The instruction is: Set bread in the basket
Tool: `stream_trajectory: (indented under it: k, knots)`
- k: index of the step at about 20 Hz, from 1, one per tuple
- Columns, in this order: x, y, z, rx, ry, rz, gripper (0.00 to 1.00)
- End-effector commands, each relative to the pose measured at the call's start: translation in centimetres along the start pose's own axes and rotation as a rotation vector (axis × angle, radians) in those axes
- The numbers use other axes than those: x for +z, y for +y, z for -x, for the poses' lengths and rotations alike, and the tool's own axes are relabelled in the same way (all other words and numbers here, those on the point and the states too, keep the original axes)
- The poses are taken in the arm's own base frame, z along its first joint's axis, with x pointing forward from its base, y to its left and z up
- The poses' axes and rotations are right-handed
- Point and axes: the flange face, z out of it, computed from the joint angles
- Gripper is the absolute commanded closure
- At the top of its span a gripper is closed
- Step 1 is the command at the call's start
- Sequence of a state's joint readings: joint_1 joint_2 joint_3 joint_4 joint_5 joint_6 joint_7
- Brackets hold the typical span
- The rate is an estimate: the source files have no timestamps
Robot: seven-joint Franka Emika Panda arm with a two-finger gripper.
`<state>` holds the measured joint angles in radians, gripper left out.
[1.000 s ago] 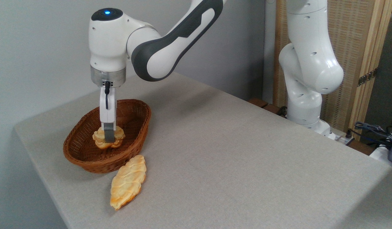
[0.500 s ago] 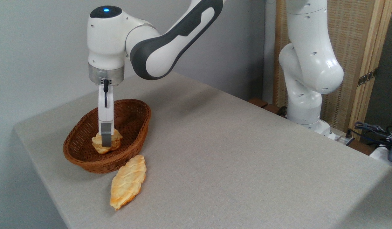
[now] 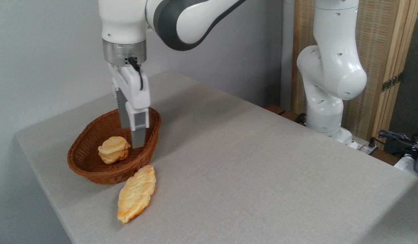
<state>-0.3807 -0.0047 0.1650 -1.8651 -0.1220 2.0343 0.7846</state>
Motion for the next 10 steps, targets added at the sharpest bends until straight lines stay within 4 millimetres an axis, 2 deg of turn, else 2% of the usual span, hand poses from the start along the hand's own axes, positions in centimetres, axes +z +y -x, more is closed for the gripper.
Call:
stream_trajectory:
  k: [1,6,8,10]
  knots:
    - [-0.9,-2.1,2.8,-0.124,-0.073,0.015,0.00]
    - [-1.7,-3.5,4.3,-0.241,-0.149,-0.068,0.00]
    - [-2.2,-4.7,5.9,-0.271,-0.145,-0.051,0.00]
    - [-2.8,-4.8,5.7,-0.293,-0.113,-0.030,0.00]
